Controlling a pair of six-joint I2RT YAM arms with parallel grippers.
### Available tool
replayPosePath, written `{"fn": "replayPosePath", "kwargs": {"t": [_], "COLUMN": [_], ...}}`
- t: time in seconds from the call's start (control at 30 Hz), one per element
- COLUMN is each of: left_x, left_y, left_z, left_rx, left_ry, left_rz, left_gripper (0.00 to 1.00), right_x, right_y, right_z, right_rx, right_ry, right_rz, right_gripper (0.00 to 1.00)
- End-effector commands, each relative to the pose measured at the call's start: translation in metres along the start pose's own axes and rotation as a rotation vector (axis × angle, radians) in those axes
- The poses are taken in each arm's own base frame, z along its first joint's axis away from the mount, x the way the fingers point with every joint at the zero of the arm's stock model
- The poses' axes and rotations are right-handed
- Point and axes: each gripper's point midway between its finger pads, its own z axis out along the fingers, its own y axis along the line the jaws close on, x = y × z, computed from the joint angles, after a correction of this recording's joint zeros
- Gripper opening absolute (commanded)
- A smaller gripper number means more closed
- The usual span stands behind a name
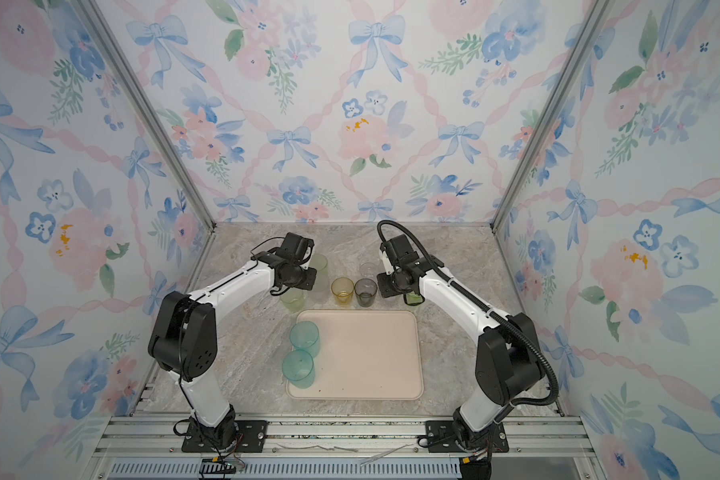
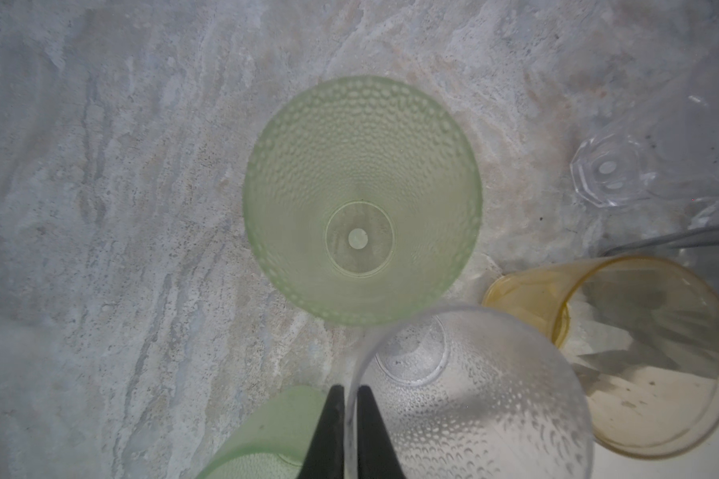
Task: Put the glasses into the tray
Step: 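Move the left gripper over the frosted clear cup and lower it, then close the left gripper on the rim of the frosted clear cup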
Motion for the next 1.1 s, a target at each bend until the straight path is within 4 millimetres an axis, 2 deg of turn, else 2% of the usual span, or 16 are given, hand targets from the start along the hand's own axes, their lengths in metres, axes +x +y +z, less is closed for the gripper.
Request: {"fn": "replayPosePath", "kwargs": {"t": [0.0,0.23,0.47,0.63,0.73,0.87,1.07], "left_x": [0.004,-0.005,-0.014,-0.012,-0.004,0.018,0.050], "left_y": [0.000,-0.003,-0.004,-0.005,-0.013,-0.022,-0.028], "left_z": [0.004,-0.016,-0.054,-0.080,-0.095,-0.107,-0.101], "left_rx": [0.016,0.041,0.057,0.079,0.126,0.136,0.128], "left_ry": [0.032,-0.015,-0.078,-0.111,-0.124,-0.095,-0.026], "left_rz": [0.020,0.033,0.047,0.041,0.046,0.074,0.067], "left_gripper": [0.04,0.02,0.01,0.00,0.00,0.00,0.01], "right_x": [0.003,0.005,0.009,0.009,0.008,0.008,0.010], "right_y": [-0.004,-0.004,-0.004,-0.004,-0.003,-0.002,0.000], "right_z": [0.003,0.000,0.003,0.004,0.002,0.001,0.002], "right_rx": [-0.004,-0.010,-0.025,-0.038,-0.045,-0.057,-0.071], "right_ry": [0.011,0.001,-0.013,-0.018,-0.028,-0.047,-0.042], "right_rz": [0.010,0.017,0.029,0.032,0.032,0.039,0.043], "right_gripper": [0.47,0.47,0.47,0.47,0.47,0.47,0.47]}}
